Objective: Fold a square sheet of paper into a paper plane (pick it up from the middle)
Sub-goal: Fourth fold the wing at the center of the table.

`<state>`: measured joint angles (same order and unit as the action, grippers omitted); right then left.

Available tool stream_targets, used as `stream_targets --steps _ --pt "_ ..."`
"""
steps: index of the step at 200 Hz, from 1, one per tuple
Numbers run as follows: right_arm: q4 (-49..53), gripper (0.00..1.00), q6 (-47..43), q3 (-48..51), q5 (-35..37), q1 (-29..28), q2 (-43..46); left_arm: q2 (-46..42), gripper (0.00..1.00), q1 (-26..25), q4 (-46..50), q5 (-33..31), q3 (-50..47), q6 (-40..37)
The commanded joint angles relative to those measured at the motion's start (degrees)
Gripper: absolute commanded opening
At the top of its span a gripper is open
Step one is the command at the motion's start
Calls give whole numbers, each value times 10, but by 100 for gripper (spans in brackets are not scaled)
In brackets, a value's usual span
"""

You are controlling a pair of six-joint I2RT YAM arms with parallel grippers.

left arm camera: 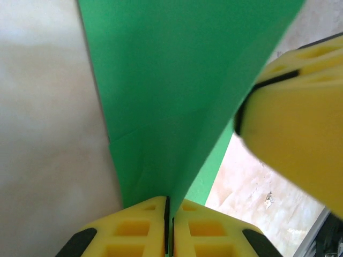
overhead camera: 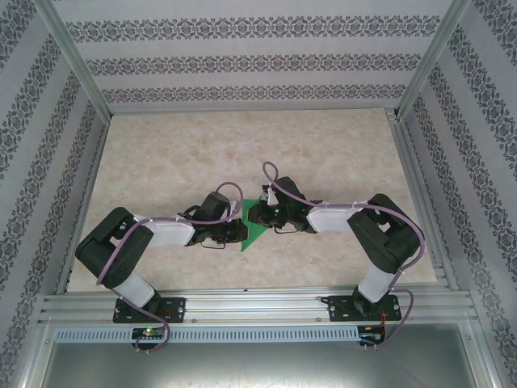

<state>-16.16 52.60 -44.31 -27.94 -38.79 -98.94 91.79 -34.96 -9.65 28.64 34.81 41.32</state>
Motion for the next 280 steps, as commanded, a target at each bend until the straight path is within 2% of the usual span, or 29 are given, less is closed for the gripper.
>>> stream_targets --steps 1,45,93,171,231,259,280 --pt "-14 15 2 -19 -6 -2 -12 10 12 13 -34 22 -9 13" --pt "-6 15 0 -26 3 3 -30 21 13 22 -32 33 -12 13" --pt "-5 15 0 -24 6 7 -34 11 20 24 -16 31 -12 7" --pt "-5 15 0 -24 5 11 -34 -13 21 24 -7 43 -21 -3" --pt "-5 15 0 -23 4 11 -32 -28 25 24 -5 50 -25 -6" --pt "-5 15 0 -22 4 11 -32 -26 24 24 4 45 -25 -11" --pt "-6 15 0 -22 3 11 -34 -18 19 24 4 43 -26 -12"
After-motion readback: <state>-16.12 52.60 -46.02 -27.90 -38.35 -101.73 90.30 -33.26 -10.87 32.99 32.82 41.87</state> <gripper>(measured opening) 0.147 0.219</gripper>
